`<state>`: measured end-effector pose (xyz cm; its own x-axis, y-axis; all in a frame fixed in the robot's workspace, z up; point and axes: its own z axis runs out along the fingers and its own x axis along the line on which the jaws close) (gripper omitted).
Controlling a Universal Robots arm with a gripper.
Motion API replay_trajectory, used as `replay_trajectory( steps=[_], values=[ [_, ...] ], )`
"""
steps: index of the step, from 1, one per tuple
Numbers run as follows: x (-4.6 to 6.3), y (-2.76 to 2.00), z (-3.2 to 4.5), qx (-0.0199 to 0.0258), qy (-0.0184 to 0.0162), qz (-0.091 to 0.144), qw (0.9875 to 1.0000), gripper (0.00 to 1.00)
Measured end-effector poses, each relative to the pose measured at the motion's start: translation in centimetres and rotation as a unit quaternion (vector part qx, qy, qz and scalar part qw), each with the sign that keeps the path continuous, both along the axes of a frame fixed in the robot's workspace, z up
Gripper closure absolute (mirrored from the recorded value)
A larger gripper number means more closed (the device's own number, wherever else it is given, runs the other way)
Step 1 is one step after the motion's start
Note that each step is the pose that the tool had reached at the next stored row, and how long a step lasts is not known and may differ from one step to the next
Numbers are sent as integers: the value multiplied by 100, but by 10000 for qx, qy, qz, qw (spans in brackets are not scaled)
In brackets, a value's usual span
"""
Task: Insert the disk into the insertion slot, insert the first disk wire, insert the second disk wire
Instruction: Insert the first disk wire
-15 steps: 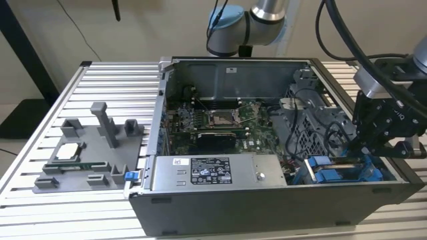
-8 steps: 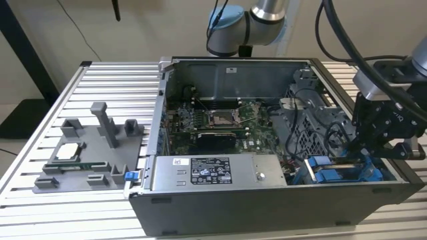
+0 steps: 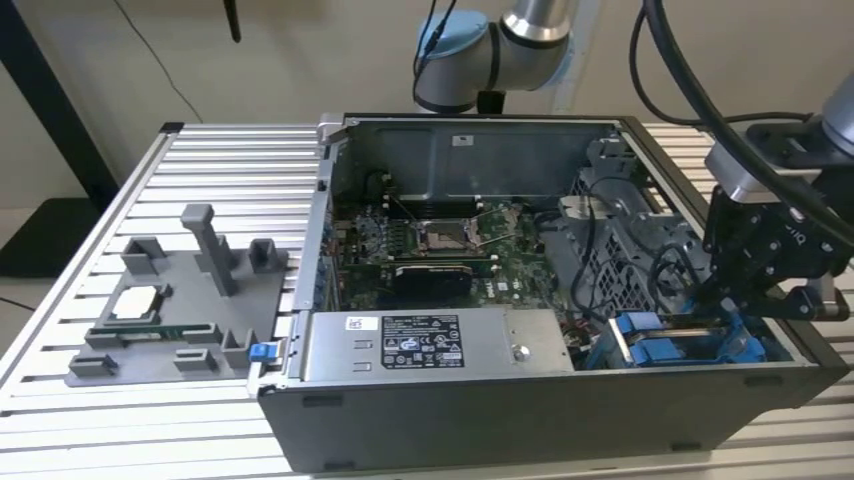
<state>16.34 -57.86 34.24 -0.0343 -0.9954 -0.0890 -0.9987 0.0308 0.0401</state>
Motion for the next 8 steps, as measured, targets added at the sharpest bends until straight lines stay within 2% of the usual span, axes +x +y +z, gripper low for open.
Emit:
replay_trajectory(
  steps=[8],
  values=[
    [0,7,-23,0,-6,0,10000,100]
  ],
)
